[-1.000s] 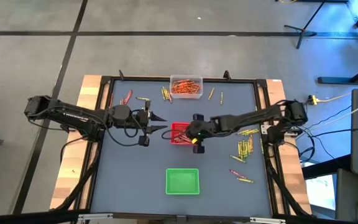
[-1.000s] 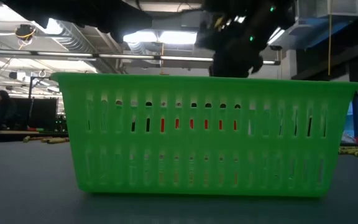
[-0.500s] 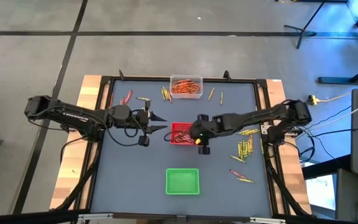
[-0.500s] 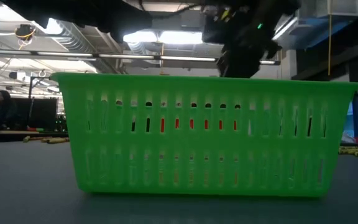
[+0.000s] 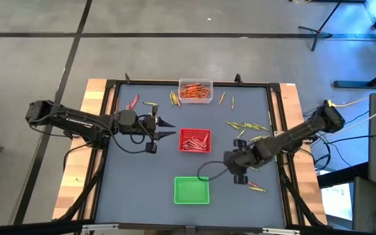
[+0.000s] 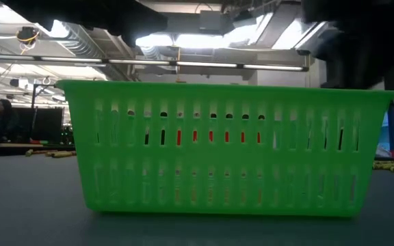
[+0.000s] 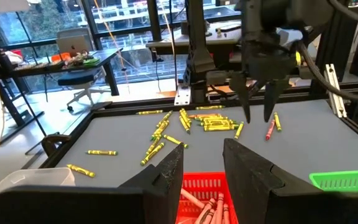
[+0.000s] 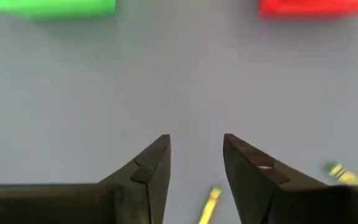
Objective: Sort crayons
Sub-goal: Put the red crayon into the red bin
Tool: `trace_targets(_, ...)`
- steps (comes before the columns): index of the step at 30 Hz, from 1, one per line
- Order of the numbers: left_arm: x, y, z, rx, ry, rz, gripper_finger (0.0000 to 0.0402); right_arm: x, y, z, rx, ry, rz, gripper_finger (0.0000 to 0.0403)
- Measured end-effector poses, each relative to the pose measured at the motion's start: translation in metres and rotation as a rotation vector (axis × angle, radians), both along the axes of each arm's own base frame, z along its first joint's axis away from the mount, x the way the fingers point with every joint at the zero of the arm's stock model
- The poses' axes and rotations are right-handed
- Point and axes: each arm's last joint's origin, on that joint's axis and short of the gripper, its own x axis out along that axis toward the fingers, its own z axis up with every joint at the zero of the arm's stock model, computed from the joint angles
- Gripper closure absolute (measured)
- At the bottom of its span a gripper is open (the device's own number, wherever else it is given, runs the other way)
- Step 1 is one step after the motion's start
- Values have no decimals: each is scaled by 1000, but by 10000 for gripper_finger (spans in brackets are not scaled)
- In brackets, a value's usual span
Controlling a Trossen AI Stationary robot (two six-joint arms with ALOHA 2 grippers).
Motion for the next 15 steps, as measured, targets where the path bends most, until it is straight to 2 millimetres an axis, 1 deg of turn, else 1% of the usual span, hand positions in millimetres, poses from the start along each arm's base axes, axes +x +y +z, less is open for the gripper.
trace_targets(7,0,0,1,0,-7,0,302,-28,25,-25,51,100,-71,259)
trace_targets(12,0,0,1,0,-7,0,302,-47,33,-42,62,177,-143,259)
trace_targets(15,0,0,1,0,-7,0,302,-52,35,-50,74,191,-179,259)
